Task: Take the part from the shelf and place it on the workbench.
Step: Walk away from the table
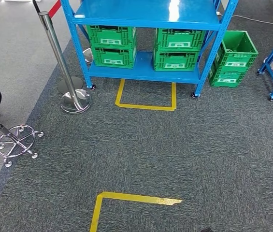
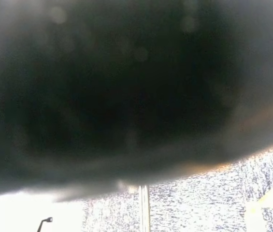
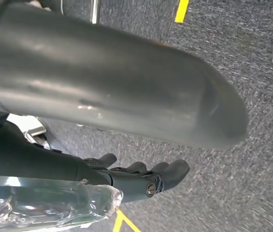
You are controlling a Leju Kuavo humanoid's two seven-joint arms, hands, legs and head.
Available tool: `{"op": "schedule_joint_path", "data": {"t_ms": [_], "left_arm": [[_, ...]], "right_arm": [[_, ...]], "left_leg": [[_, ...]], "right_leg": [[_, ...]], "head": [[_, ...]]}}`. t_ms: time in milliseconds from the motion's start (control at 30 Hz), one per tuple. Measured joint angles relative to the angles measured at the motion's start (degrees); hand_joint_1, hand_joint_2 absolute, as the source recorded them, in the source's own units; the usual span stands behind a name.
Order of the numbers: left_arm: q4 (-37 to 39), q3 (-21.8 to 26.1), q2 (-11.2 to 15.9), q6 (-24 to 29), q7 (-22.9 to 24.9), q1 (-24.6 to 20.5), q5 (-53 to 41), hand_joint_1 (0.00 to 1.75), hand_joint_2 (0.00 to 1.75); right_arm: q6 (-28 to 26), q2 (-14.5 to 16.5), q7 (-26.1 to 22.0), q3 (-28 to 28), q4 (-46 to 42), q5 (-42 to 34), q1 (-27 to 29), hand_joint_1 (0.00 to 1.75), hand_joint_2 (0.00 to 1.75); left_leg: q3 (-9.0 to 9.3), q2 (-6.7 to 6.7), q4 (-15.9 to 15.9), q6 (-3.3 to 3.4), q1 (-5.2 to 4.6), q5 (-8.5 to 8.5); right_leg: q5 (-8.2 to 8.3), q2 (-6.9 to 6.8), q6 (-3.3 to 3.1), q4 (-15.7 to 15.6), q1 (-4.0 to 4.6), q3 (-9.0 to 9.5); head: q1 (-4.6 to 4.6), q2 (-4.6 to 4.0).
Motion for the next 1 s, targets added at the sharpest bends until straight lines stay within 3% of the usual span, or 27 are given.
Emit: {"op": "schedule_joint_path", "data": {"t_ms": [200,367,433,500,567,600,633,667,733,767,833,933,1000], "left_arm": [[-0.72,0.18,-0.45,0.02,0.0,0.0,0.0,0.0,0.0],[-1.39,0.53,-0.54,0.05,0.01,-0.01,0.0,0.0,0.0],[-1.62,0.69,-0.75,0.06,0.04,-0.04,0.0,0.0,0.0],[-1.79,0.92,-1.02,0.06,0.09,-0.16,0.0,0.0,0.0],[-1.93,1.12,-1.17,0.06,0.13,-0.31,0.0,0.0,0.0],[-1.99,1.19,-1.24,0.06,0.14,-0.33,0.0,0.0,0.0],[-2.03,1.28,-1.33,0.05,0.14,-0.33,0.0,0.0,0.0],[-2.06,1.37,-1.42,0.04,0.15,-0.31,0.0,0.0,0.0],[-2.09,1.5,-1.57,0.04,0.15,-0.3,0.0,0.0,0.0],[-2.14,1.52,-1.58,0.04,0.16,-0.32,0.0,0.0,0.0],[-2.23,1.55,-1.56,0.06,0.16,-0.43,0.0,0.0,0.0],[-2.35,1.59,-1.55,0.07,0.17,-0.49,0.0,0.0,0.0],[-2.43,1.61,-1.57,0.07,0.17,-0.52,0.0,0.0,0.0]], "right_arm": [[0.12,0.68,-0.4,-2.1,0.0,1.14,-0.06,0.0,0.0],[0.68,1.56,-1.27,-3.78,-0.05,4.65,-0.55,0.0,0.0],[0.81,1.7,-1.29,-4.31,-0.17,5.44,-0.85,0.0,0.0],[0.89,1.74,-1.34,-4.82,-0.27,6.0,-1.01,0.0,0.0],[0.98,1.79,-1.35,-5.38,-0.28,6.51,-0.98,0.0,0.0],[1.01,1.83,-1.35,-5.65,-0.28,6.71,-0.93,0.0,0.0],[1.02,1.86,-1.34,-5.92,-0.28,6.83,-0.9,0.0,0.0],[1.02,1.87,-1.34,-6.15,-0.29,6.9,-0.89,0.0,0.0],[1.03,1.87,-1.34,-6.48,-0.3,6.93,-0.94,0.0,0.0],[1.03,1.91,-1.34,-6.58,-0.3,6.96,-0.98,0.0,0.0],[1.04,1.99,-1.35,-6.68,-0.29,6.99,-1.04,0.0,0.0],[1.07,2.07,-1.34,-6.72,-0.29,7.02,-1.0,0.0,0.0],[1.04,2.11,-1.35,-6.82,-0.31,7.02,-1.01,0.0,0.0]], "left_leg": [[0.01,0.0,0.01,0.01,-0.02,0.0],[0.01,0.01,0.22,1.16,-0.34,-0.5],[0.79,-0.09,-1.0,1.66,0.06,-0.03],[1.62,-0.22,-2.09,2.03,0.46,0.47],[1.76,-0.43,-2.15,2.16,0.41,0.41],[1.81,-0.58,-2.1,2.09,0.4,0.31],[1.9,-0.78,-2.02,1.93,0.43,0.18],[2.04,-0.95,-1.88,1.67,0.52,-0.01],[2.32,-1.25,-1.32,0.91,0.77,-0.65],[2.32,-1.36,-0.89,0.48,0.76,-1.04],[2.2,-1.51,-0.27,-0.18,0.64,-1.6],[2.2,-1.62,-0.07,-0.78,0.73,-1.8],[1.51,-1.34,1.78,-1.24,0.85,-3.12]], "right_leg": [[0.02,0.0,0.03,0.0,-0.04,0.03],[0.12,-0.2,0.84,-0.43,-0.35,0.42],[-0.42,0.23,1.16,-0.06,-0.31,0.37],[-2.92,1.7,1.34,4.13,-0.34,-1.48],[-6.53,2.8,1.57,12.08,-0.53,-5.42],[-7.34,2.92,1.73,15.01,-0.65,-7.09],[-6.94,2.95,1.91,15.91,-0.78,-7.81],[-5.38,2.95,2.08,14.43,-0.92,-7.36],[-1.24,3.11,2.45,6.76,-1.33,-3.81],[-0.1,3.32,2.47,3.46,-1.42,-2.21],[0.08,3.69,2.02,0.86,-1.41,-0.64],[-0.1,3.56,0.79,1.28,-1.28,-0.61],[-0.23,3.4,0.06,1.32,-1.35,-0.47]], "head": [[0.01,0.0],[-0.05,0.0],[0.01,-0.01],[0.24,-0.01],[0.43,-0.01],[0.48,-0.02],[0.48,-0.02],[0.49,-0.02],[0.56,-0.02],[0.66,-0.02],[0.76,-0.02],[0.74,-0.02],[0.55,-0.02]]}}
